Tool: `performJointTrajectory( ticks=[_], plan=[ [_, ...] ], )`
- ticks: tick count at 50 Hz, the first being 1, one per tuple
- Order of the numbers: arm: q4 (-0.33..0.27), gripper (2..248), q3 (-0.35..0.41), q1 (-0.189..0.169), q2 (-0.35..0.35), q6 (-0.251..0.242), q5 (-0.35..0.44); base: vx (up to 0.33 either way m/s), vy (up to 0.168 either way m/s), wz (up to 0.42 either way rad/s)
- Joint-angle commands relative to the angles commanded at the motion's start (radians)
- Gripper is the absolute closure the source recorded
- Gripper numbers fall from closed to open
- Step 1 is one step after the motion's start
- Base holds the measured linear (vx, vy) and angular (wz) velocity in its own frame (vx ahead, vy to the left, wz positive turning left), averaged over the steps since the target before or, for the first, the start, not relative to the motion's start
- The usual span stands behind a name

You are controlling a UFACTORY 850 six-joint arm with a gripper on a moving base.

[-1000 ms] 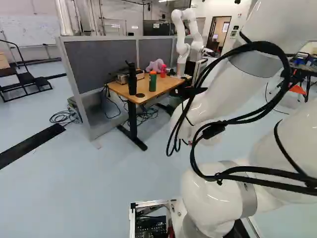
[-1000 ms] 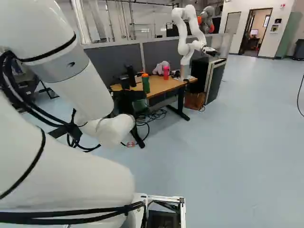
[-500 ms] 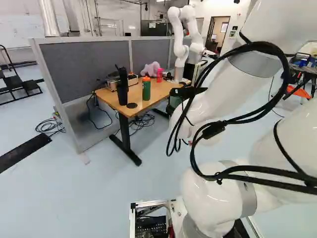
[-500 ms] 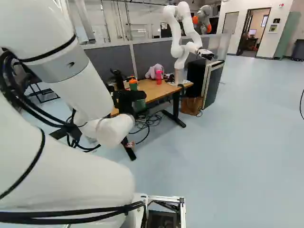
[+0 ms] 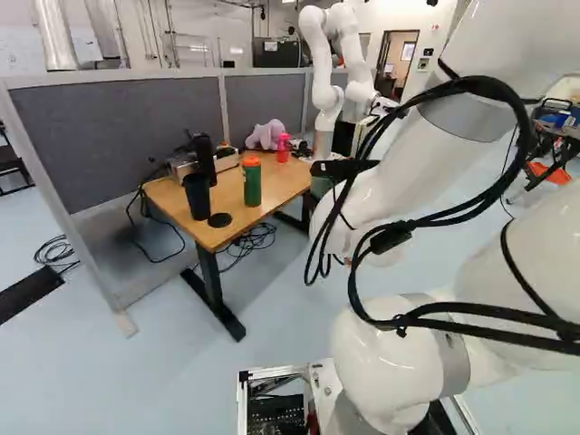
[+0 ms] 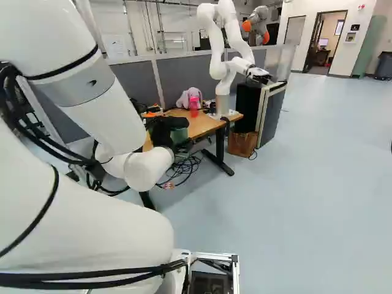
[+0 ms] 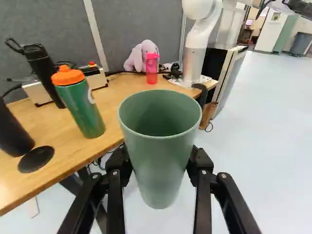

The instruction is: Place the green cup on the table

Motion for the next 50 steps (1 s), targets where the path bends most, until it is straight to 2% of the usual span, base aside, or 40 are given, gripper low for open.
performJointTrajectory(
  ticks=[17, 25, 33, 41, 50],
  plan=[
    [0.000, 125, 0.000, 0.000, 0.000, 0.000, 0.000, 0.359, -0.127, -0.021],
    [-0.016, 125, -0.004, 0.000, -0.005, 0.000, 0.000, 0.304, -0.066, 0.256],
    [-0.024, 125, -0.006, 0.000, -0.007, 0.000, 0.000, 0.112, -0.006, 0.329],
    [-0.028, 125, -0.009, 0.000, -0.011, 0.000, 0.000, -0.003, -0.001, -0.010],
    [-0.043, 125, -0.047, 0.003, -0.054, 0.000, 0.000, -0.003, -0.001, -0.009]
  ],
)
